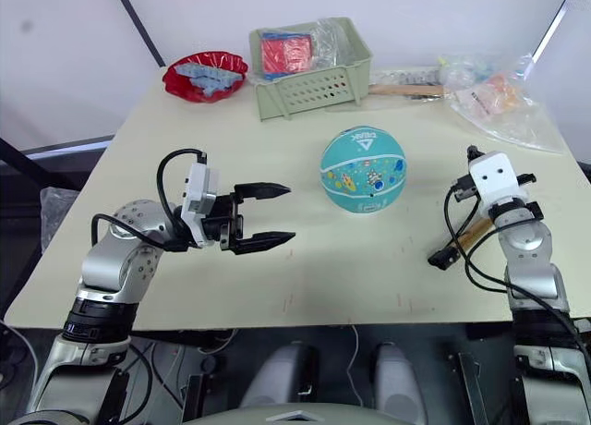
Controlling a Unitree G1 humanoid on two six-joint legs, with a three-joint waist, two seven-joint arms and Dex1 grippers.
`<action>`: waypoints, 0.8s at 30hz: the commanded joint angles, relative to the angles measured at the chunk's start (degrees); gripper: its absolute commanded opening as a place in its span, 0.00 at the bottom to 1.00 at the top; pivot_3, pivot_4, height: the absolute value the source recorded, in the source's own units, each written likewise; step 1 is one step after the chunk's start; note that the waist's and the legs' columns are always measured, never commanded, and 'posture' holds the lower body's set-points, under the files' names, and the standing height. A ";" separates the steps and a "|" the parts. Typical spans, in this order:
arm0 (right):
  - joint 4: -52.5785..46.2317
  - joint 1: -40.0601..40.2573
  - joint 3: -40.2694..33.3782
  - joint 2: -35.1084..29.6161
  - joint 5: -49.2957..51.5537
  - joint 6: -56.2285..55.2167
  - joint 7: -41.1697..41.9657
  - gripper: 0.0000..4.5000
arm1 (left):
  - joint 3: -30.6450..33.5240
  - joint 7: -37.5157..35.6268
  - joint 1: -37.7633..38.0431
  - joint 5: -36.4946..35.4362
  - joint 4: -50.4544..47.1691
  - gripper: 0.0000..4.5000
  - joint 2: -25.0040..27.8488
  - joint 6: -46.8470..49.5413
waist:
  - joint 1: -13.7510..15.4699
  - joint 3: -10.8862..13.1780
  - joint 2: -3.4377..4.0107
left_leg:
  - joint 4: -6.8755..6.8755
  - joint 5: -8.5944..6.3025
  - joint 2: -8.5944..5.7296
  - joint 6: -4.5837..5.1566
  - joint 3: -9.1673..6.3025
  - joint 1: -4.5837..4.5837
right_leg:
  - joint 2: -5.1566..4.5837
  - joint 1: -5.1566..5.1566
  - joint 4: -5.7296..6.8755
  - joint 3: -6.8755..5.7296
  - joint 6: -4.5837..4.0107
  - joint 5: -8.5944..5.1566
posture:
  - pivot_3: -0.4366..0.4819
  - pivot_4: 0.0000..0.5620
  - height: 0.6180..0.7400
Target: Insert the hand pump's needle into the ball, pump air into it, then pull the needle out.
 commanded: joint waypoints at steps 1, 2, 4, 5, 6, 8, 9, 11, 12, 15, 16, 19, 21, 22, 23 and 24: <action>3.12 -4.80 -1.97 -0.15 0.03 2.46 -4.02 0.01 | 1.57 0.05 0.43 -1.48 -2.47 1.00 0.90 -0.43 | -0.03 0.00 0.00 | 0.00 0.00 0.01 0.00 0.00 0.01 | 0.01 0.00 0.01 0.00 0.00 0.00 | 0.48 0.27 1.00; 4.14 -5.64 -2.50 -0.17 0.19 2.95 -4.97 0.01 | 1.72 -0.15 0.72 -1.54 -2.64 1.00 1.12 -0.60 | -0.04 0.00 0.00 | 0.00 0.00 0.01 0.00 -0.01 0.01 | 0.02 -0.01 0.03 0.00 0.00 0.00 | 0.48 0.27 1.00; 5.45 -6.81 -3.73 -0.12 1.05 3.73 -6.72 0.01 | 1.95 -0.49 1.43 -1.68 -3.08 1.00 1.57 -0.81 | -0.01 0.00 0.00 | -0.02 0.00 0.02 0.00 -0.02 0.01 | 0.03 -0.02 0.03 -0.01 0.00 0.00 | 0.48 0.27 1.00; 5.70 -6.98 -4.13 -0.04 1.32 4.08 -7.43 0.01 | 2.02 -0.56 1.68 -1.74 -3.20 1.00 1.71 -0.89 | 0.08 0.00 0.00 | -0.04 0.00 0.02 0.00 -0.02 0.01 | 0.03 -0.02 0.03 0.00 -0.01 0.00 | 0.48 0.27 1.00; 5.88 -7.08 -4.49 0.05 1.49 4.48 -8.25 0.01 | 2.09 -0.62 1.89 -1.82 -3.26 1.00 1.86 -1.01 | 0.15 0.00 0.00 | -0.04 0.00 0.02 0.00 -0.03 -0.01 | 0.03 -0.03 0.03 -0.03 -0.01 0.00 | 0.48 0.27 1.00; 5.81 -6.90 -4.72 0.17 1.57 5.07 -9.33 0.01 | 2.05 -0.84 2.17 -1.84 -3.11 1.00 2.15 -1.42 | 0.12 0.00 0.00 | -0.05 0.00 0.02 0.00 -0.02 -0.03 | 0.02 -0.03 0.02 -0.03 0.00 0.00 | 0.48 0.27 1.00; 5.68 -6.72 -4.60 0.08 1.51 5.31 -9.48 0.01 | 2.01 -0.97 2.26 -1.76 -2.96 1.00 2.24 -1.66 | 0.05 0.00 0.00 | -0.05 0.00 0.02 0.00 -0.01 -0.03 | 0.02 -0.03 0.02 -0.02 0.00 0.00 | 0.48 0.27 1.00; 5.16 -6.13 -4.33 0.10 1.53 6.19 -9.67 0.01 | 1.94 -1.19 2.40 -1.54 -2.52 1.00 2.36 -2.19 | -0.02 0.00 0.01 | -0.05 0.00 0.02 0.00 0.03 -0.01 | 0.02 -0.03 0.02 0.02 0.00 0.00 | 0.48 0.27 1.00; 4.87 -5.81 -4.21 0.18 1.63 6.55 -9.65 0.01 | 1.94 -1.22 2.42 -1.51 -2.32 1.00 2.37 -2.39 | -0.03 0.00 0.01 | -0.05 0.00 0.02 0.00 0.03 -0.01 | 0.02 -0.03 0.02 0.02 0.00 0.00 | 0.48 0.27 1.00; 4.15 -5.08 -3.95 0.32 1.81 6.92 -9.59 0.01 | 1.99 -1.11 2.47 -1.45 -1.90 1.00 2.25 -2.77 | -0.06 0.00 0.01 | -0.05 0.00 0.02 0.00 0.02 0.00 | 0.03 -0.03 0.03 0.02 0.00 0.00 | 0.48 0.27 1.00; 3.93 -4.91 -3.87 0.32 1.85 7.02 -9.57 0.01 | 1.98 -1.17 2.51 -1.38 -1.78 1.00 2.25 -2.93 | -0.06 0.00 0.01 | -0.05 0.00 0.03 0.00 0.02 0.00 | 0.03 -0.04 0.03 0.02 0.00 0.00 | 0.48 0.27 1.00; 3.11 -4.34 -3.85 0.13 2.11 7.40 -9.30 0.25 | 2.04 -1.22 2.67 -1.32 -1.53 1.00 2.25 -3.24 | -0.06 0.00 0.01 | -0.05 0.00 0.03 0.01 0.04 0.00 | 0.03 -0.04 0.03 0.05 0.00 0.00 | 0.48 0.27 1.00; 1.97 -3.70 -4.11 -0.27 2.70 7.88 -8.58 0.44 | 2.19 -1.09 2.78 -1.18 -1.19 1.00 2.26 -3.67 | -0.06 0.00 0.01 | -0.05 0.00 0.03 0.01 0.03 0.00 | 0.04 -0.04 0.03 0.05 0.00 0.00 | 0.48 0.27 1.00; 0.74 -3.39 -4.62 -0.53 3.07 8.67 -8.46 0.55 | 2.36 -0.92 2.93 -1.15 -1.04 1.00 2.22 -3.90 | -0.05 0.00 0.01 | -0.05 0.00 0.03 0.01 0.04 0.00 | 0.04 -0.04 0.03 0.05 0.00 0.01 | 0.48 0.27 1.00; -0.19 -3.14 -4.99 -0.70 3.32 9.27 -8.41 0.67 | 2.47 -0.79 3.07 -1.15 -0.98 1.00 2.20 -4.07 | -0.04 0.00 0.01 | -0.05 0.00 0.03 0.01 0.03 0.00 | 0.04 -0.04 0.04 0.05 0.00 0.00 | 0.48 0.27 1.00; -1.66 -2.55 -5.65 -1.08 3.62 10.22 -8.31 0.76 | 2.70 -0.62 3.54 -1.24 -1.11 1.00 2.20 -4.22 | -0.02 0.00 0.01 | -0.05 0.00 0.03 0.01 0.03 0.00 | 0.04 -0.05 0.04 0.04 0.00 0.00 | 0.48 0.27 1.00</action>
